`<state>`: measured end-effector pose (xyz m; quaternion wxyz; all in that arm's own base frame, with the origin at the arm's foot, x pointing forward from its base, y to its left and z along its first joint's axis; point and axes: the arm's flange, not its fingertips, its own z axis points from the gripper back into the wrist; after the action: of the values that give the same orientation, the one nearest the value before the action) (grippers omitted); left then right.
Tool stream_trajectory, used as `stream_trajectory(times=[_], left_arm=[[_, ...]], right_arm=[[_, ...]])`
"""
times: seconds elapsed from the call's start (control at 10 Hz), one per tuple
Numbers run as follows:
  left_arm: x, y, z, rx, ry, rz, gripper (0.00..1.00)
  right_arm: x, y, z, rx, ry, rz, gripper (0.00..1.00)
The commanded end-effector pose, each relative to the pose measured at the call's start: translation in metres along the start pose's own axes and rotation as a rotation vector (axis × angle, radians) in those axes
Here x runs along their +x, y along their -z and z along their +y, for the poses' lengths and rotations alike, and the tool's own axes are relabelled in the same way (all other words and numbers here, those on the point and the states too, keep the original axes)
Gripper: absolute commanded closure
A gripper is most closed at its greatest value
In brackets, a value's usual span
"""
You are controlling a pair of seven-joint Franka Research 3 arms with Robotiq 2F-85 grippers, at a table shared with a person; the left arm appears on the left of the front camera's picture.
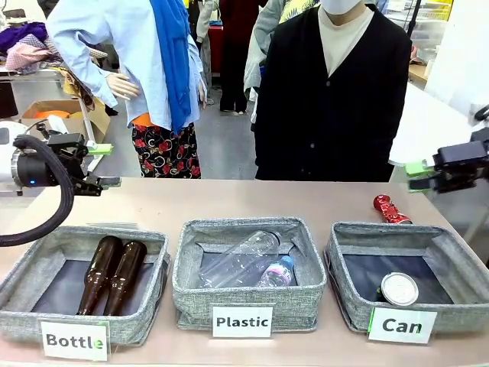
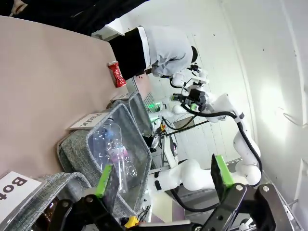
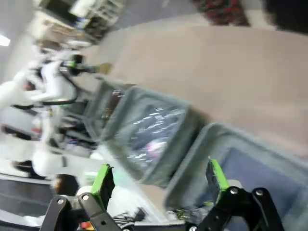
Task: Sort the can waste into the basket.
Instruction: Pick up the can waste from the table and place it in the right Fabric basket.
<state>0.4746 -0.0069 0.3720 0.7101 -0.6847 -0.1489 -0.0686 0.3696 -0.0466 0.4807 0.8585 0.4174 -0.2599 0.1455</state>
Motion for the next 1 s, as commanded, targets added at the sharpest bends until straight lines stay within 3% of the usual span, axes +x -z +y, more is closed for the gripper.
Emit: stream_trajectory(times=[0.0,0.1,0.3,0.4,0.5,0.6,0.7,0.8,0.9], left_arm=[[0.0,0.0,-0.003,0.005,0.005,0.005,0.0],[0.0,0.0,-0.003,0.005,0.005,0.005,0.0],[0.0,0.0,-0.003,0.005,0.005,0.005,0.0],[0.0,0.0,-0.003,0.005,0.005,0.005,0.0],[0.0,0.0,-0.003,0.005,0.005,0.005,0.0],[0.0,0.0,-0.003,0.005,0.005,0.005,0.0],[0.0,0.0,-0.003,0.005,0.005,0.005,0.0],[0.0,0.0,-0.003,0.005,0.005,0.005,0.0],[0.0,0.0,-0.003,0.005,0.005,0.005,0.0]], right_arm=[[0.015,-0.004,-0.013,-0.714,-0.166,0.005,0.0],[0.02,-0.011,-0.025,-0.839,-0.207,0.083,0.0],[0.017,-0.014,-0.033,-0.883,-0.226,0.081,0.0],[0.01,-0.017,-0.03,-0.813,-0.241,0.005,0.0],[0.03,-0.035,-0.026,-0.628,-0.262,0.026,0.0],[0.03,-0.035,-0.026,-0.628,-0.262,0.026,0.0],[0.022,-0.03,-0.032,-0.742,-0.296,0.022,0.0],[0.02,-0.016,-0.028,-0.825,-0.223,0.143,0.0],[0.041,0.004,-0.036,-0.842,-0.098,0.186,0.0]])
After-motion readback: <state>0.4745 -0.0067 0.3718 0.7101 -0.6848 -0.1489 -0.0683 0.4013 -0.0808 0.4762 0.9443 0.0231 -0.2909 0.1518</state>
